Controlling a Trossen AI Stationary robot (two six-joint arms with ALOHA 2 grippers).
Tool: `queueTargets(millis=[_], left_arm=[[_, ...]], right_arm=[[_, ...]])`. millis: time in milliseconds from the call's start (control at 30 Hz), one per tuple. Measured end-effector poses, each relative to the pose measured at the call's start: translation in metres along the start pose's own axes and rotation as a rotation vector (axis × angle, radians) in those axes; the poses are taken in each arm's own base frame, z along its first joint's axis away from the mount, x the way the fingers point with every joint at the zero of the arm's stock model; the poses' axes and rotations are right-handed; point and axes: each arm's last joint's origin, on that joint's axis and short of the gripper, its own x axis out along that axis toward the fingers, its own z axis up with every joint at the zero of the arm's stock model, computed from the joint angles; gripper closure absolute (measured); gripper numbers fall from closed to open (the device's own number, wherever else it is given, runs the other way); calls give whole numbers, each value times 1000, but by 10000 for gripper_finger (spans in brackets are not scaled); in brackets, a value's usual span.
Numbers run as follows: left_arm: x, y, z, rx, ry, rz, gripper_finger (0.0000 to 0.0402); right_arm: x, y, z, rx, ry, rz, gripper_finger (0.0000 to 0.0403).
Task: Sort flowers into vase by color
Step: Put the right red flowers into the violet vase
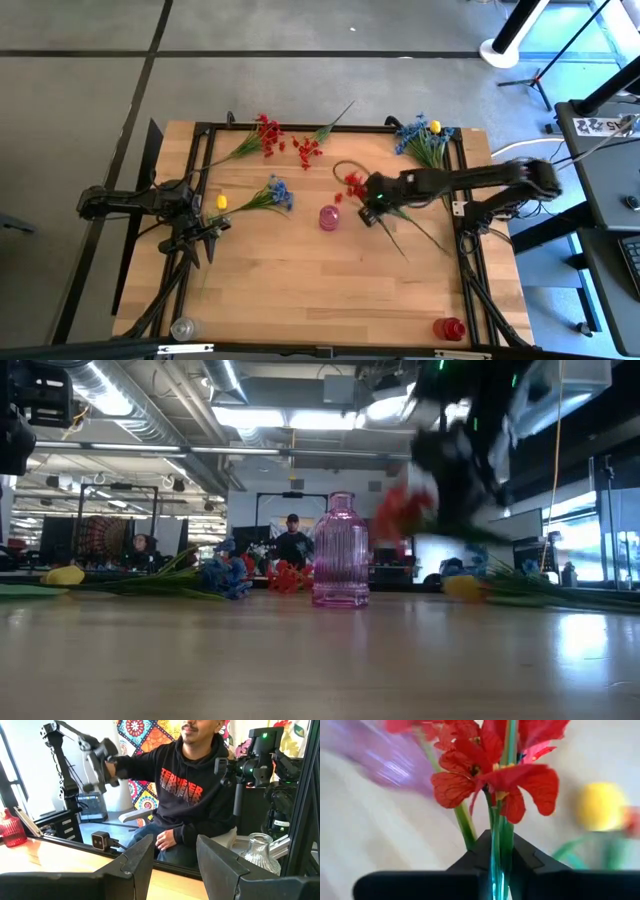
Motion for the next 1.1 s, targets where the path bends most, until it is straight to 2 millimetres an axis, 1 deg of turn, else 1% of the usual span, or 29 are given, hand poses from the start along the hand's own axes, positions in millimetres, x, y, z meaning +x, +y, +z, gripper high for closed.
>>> queueTargets(millis=[67,133,200,300,367,433,467,500,567,633,700,733,767,867,933,1000,1100], left_arm=[[0,0,0,0,0,0,257],[0,0,0,-1,0,0,257],[0,0,0,0,0,0,257],[0,0,0,0,0,0,257],[0,0,0,0,0,0,257],[0,0,0,0,0,0,257],[0,0,0,0,0,0,257],[0,0,0,0,0,0,257],[0,0,0,0,0,0,257],[0,0,0,0,0,0,257],[0,0,0,0,0,0,257],[0,0,0,0,0,0,257],[0,0,0,0,0,0,257],[0,0,0,0,0,0,257],[0,0,0,0,0,-1,257],[0,0,0,0,0,0,257],[0,0,0,0,0,0,257]], right_arm=[[-24,2,7,-4,-116,32,375],[-49,1,11,10,-238,75,389],[-76,-2,13,34,-369,111,394],[-104,-12,4,64,-496,108,384],[-113,-19,-7,100,-569,86,378],[-115,-25,-21,154,-636,100,377],[-112,-28,-30,182,-646,122,380],[-106,-30,-38,213,-648,158,383],[-92,-30,-49,272,-655,288,392],[-78,-26,-56,245,-656,441,395],[-74,-22,-56,165,-708,576,394],[-73,-23,-55,122,-741,592,391],[-72,-26,-54,98,-771,563,387],[-68,-40,-50,99,-835,390,379],[-72,-41,-44,97,-894,387,382],[-79,-35,-39,35,-958,472,389],[-90,-21,-34,-123,-1095,600,396]])
